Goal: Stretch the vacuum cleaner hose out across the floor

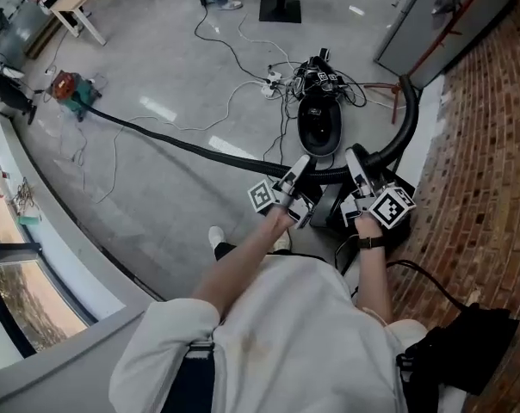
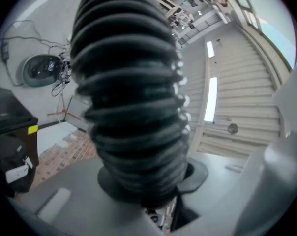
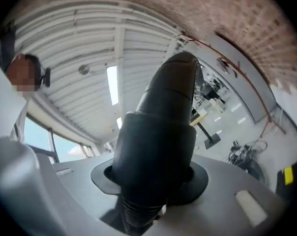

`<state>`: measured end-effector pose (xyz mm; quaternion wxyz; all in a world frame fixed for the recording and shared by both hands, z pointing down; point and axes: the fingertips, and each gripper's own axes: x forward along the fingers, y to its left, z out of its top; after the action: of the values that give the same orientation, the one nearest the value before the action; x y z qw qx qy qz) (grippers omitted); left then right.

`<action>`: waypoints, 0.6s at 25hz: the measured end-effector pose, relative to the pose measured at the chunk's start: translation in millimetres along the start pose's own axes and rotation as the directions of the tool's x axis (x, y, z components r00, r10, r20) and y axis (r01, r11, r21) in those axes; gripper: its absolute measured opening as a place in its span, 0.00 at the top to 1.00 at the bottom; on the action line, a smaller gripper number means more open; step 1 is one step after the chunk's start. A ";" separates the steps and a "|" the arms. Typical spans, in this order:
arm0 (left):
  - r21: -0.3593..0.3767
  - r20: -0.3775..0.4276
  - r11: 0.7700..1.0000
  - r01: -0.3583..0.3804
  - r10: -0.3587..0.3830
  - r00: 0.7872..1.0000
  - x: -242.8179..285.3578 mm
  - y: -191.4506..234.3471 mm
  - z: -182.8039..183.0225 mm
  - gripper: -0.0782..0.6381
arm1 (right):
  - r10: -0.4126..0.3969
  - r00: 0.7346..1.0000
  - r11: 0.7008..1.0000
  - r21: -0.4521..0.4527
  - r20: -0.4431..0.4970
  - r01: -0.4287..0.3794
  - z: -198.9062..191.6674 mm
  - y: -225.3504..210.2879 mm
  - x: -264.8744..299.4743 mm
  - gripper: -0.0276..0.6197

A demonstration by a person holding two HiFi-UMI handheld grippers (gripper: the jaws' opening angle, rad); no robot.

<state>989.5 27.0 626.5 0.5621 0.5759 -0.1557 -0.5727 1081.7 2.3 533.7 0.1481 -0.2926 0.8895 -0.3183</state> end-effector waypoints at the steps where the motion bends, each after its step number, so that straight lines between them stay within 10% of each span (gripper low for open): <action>1: -0.038 -0.005 0.999 -0.019 0.019 1.000 -7.8 10.1 -0.9 0.70 | 0.012 1.000 0.997 -0.074 -0.025 -0.014 -3.1 6.5 1.2 0.67; 15: -0.082 -0.114 0.980 -0.184 0.174 0.978 9.9 26.8 -25.7 0.65 | -0.003 0.995 0.943 -0.331 -0.100 -0.031 11.9 23.9 -8.0 0.67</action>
<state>1026.4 22.4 636.5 0.6448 0.5628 -0.1503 -0.4950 1083.2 16.4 509.8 0.0544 -0.2909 0.9386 -0.1771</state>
